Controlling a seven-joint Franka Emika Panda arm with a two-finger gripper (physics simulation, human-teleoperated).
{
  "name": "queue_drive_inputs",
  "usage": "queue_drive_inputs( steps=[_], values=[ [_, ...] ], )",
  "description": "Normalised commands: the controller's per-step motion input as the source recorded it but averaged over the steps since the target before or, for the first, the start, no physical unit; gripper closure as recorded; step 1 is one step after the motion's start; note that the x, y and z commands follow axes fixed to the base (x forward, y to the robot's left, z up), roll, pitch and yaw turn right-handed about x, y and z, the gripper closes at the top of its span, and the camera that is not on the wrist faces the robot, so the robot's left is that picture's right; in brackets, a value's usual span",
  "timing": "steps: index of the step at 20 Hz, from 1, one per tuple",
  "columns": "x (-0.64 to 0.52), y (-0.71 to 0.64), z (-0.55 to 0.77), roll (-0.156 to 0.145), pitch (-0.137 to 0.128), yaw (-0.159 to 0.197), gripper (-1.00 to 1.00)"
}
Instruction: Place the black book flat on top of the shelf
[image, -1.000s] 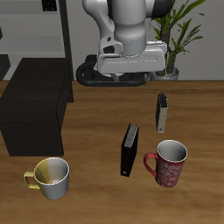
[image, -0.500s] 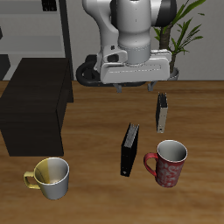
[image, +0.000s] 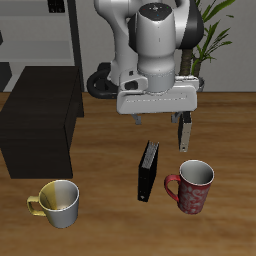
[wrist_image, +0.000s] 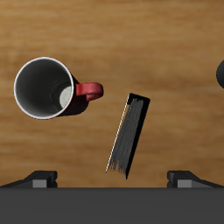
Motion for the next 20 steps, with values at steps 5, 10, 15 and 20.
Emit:
queue_drive_inputs(
  steps=[5, 10, 15, 20],
  values=[
    [0.05, 0.00, -0.19, 0.013, -0.044, -0.006, -1.00],
    [0.04, -0.05, -0.24, -0.014, -0.007, -0.038, -1.00],
    [0.10, -0.11, -0.20, -0.022, 0.018, -0.042, -1.00],
    [0.08, -0.02, -0.20, -0.014, 0.022, -0.017, -1.00]
  ],
)
